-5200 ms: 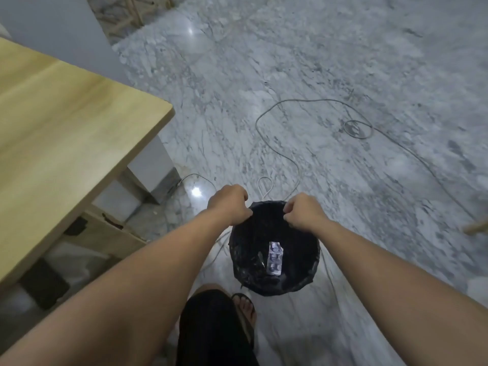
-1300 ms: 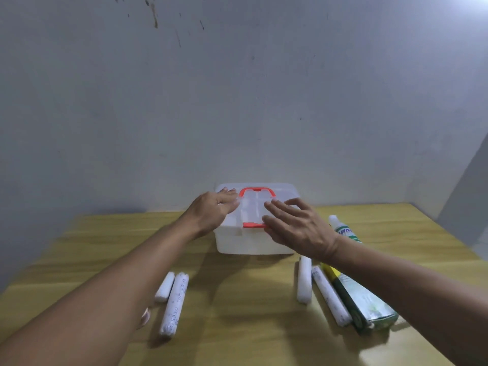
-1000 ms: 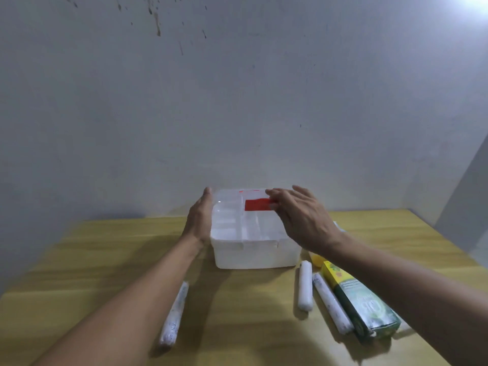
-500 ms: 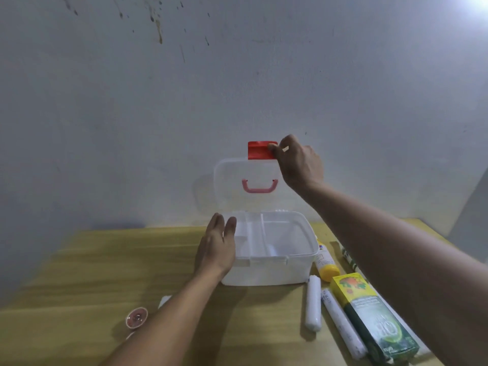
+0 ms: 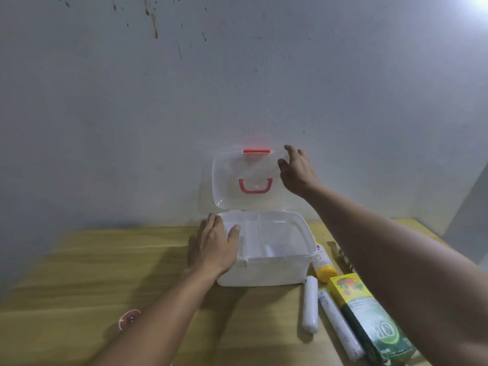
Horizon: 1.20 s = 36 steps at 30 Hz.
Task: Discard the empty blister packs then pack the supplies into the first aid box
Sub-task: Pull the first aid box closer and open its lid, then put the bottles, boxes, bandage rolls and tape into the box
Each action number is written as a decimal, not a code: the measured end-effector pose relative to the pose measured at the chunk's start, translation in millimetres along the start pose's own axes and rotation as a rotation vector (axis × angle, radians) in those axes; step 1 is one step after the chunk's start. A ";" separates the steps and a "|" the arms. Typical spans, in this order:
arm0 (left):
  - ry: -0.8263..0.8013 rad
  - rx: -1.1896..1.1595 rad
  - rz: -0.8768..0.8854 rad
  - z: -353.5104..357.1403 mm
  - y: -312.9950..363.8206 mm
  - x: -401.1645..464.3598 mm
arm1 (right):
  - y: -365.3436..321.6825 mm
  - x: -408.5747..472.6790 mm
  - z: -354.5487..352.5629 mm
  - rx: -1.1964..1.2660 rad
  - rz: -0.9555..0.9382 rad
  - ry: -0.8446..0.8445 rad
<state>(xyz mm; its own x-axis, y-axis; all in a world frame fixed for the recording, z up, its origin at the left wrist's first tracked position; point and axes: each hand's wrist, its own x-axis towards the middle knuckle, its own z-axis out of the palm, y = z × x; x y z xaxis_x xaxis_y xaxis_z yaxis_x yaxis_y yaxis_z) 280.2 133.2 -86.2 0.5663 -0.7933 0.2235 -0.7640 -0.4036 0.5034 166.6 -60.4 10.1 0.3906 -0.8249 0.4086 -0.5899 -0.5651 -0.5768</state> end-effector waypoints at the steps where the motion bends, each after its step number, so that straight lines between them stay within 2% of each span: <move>1: 0.025 0.036 0.037 -2.0 1.6 1.0 | 2.7 -3.0 -2.0 0.011 -0.008 -0.007; 6: 0.021 0.080 0.183 -5.6 8.2 6.7 | 22.8 -29.0 -17.4 0.019 -0.016 -0.009; 9: -0.042 0.091 0.253 -3.2 12.9 7.0 | 40.1 -53.1 -32.3 -0.027 0.003 -0.062; 12: -0.102 0.201 0.290 -0.6 14.5 6.4 | 55.3 -83.9 -52.6 -0.127 0.031 -0.128; 14: -0.127 0.257 0.287 -0.1 14.9 6.1 | 61.7 -106.3 -67.2 -0.238 0.066 -0.229; 18: -0.162 0.351 0.273 0.7 18.0 6.4 | 64.5 -150.1 -87.2 -0.392 0.261 -0.590; 21: -0.196 0.383 0.242 1.3 22.2 5.5 | 66.3 -175.3 -90.4 -0.471 0.315 -0.720; 26: -0.239 0.363 0.210 -0.9 24.4 3.0 | 65.7 -193.6 -87.9 -0.407 0.378 -0.694; 30: -0.199 0.296 0.226 -5.7 25.9 -0.1 | 57.5 -187.5 -95.8 -0.364 0.424 -0.692; 36: -0.207 0.252 0.202 -13.8 26.6 10.3 | 27.9 -146.8 -128.5 -0.232 0.400 -0.534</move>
<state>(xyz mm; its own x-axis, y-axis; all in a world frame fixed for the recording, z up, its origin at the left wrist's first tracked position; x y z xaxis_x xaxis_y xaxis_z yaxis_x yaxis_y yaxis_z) 270.0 120.6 -59.0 0.3419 -0.9331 0.1114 -0.9205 -0.3086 0.2398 2.0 47.0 24.9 0.3704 -0.8971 -0.2409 -0.8729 -0.2476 -0.4204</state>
